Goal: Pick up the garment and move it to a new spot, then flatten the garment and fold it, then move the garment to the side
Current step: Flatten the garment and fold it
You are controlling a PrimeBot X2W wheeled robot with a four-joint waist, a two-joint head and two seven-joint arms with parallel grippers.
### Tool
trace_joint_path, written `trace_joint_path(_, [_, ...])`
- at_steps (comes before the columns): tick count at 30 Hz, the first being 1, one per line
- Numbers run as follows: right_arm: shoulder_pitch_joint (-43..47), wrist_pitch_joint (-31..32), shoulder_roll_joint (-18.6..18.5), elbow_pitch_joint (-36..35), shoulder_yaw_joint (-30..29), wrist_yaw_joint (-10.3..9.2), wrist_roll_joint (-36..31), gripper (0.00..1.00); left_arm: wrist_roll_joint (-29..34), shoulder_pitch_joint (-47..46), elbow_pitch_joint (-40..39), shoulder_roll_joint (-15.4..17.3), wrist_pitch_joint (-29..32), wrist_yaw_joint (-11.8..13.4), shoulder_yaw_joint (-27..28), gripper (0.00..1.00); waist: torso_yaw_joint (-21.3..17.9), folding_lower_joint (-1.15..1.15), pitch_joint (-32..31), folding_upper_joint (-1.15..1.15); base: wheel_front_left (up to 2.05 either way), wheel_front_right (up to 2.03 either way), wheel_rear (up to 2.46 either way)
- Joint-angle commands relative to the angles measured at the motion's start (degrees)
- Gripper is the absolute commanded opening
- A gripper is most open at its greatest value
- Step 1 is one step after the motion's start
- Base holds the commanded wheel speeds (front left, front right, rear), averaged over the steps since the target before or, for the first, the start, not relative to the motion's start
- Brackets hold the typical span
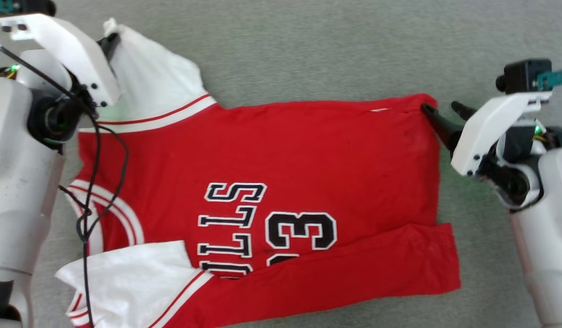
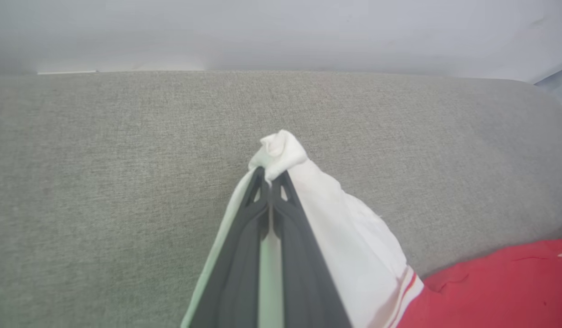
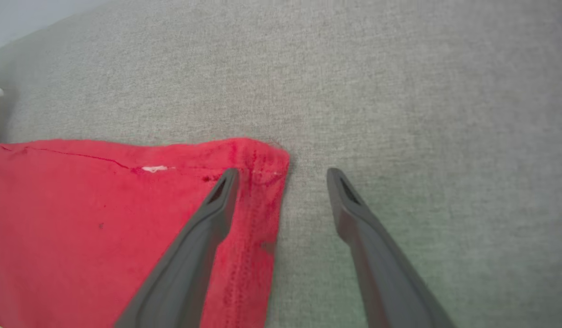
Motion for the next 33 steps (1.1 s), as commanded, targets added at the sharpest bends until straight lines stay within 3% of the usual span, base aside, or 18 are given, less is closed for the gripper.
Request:
trace_joint_path(1, [-2.62,3.05,-0.72,2.14,0.32,-0.02,-0.89,1.00,0.24,-0.27,-0.56,-0.93,-1.48,-0.44,-0.04,0.00,2.78,-0.01,0.18,0.00,0.00,0.00,0.00])
trace_joint_path(9, [-7.14,16.31,-1.67,11.16,2.74,-0.02,-2.79,1.00,-0.15,0.41,-1.89,-3.11,-3.96,-1.63,-0.68,0.00,6.23,-0.01,1.13,0.00,0.00,0.00,0.00])
trace_joint_path(10, [-6.88,18.08,-1.45,12.07,3.11,-0.02,-3.09,0.95,-0.17,0.54,-1.88,-3.19,-4.18,-1.79,-0.76,0.00,6.46,-0.01,1.13,0.00,0.00,0.00,0.00])
trace_joint_path(11, [-6.80,19.11,-1.13,12.57,3.24,0.00,-2.93,0.37,-0.30,0.70,-1.81,-3.26,-4.29,-1.97,-0.83,0.00,6.62,-0.01,1.14,0.00,0.00,0.00,0.00])
trace_joint_path(12, [-6.87,20.13,-0.96,13.07,3.12,0.02,-2.76,0.00,-0.46,0.85,-1.87,-3.42,-4.38,-2.18,-0.89,0.00,6.77,-0.01,1.16,0.00,0.00,0.00,0.00])
trace_joint_path(16, [-7.54,20.01,-1.33,12.66,2.55,0.05,-3.21,0.00,-0.79,1.23,-1.62,-3.37,-5.11,-2.67,-0.94,0.00,7.04,-0.01,0.79,0.00,0.00,0.00,0.00])
trace_joint_path(23, [-7.68,13.33,-2.47,5.54,0.08,-0.01,-3.39,0.00,-0.94,4.66,-2.62,-1.97,-8.31,-3.22,-0.25,0.00,6.62,-0.01,-1.69,0.00,0.00,0.00,0.00])
trace_joint_path(33, [7.03,8.67,-2.25,-7.49,-3.20,-0.01,-5.33,0.00,-2.87,21.81,-11.72,1.03,-15.95,-0.31,2.68,0.00,7.50,-0.01,-8.41,0.00,0.00,0.00,0.00])
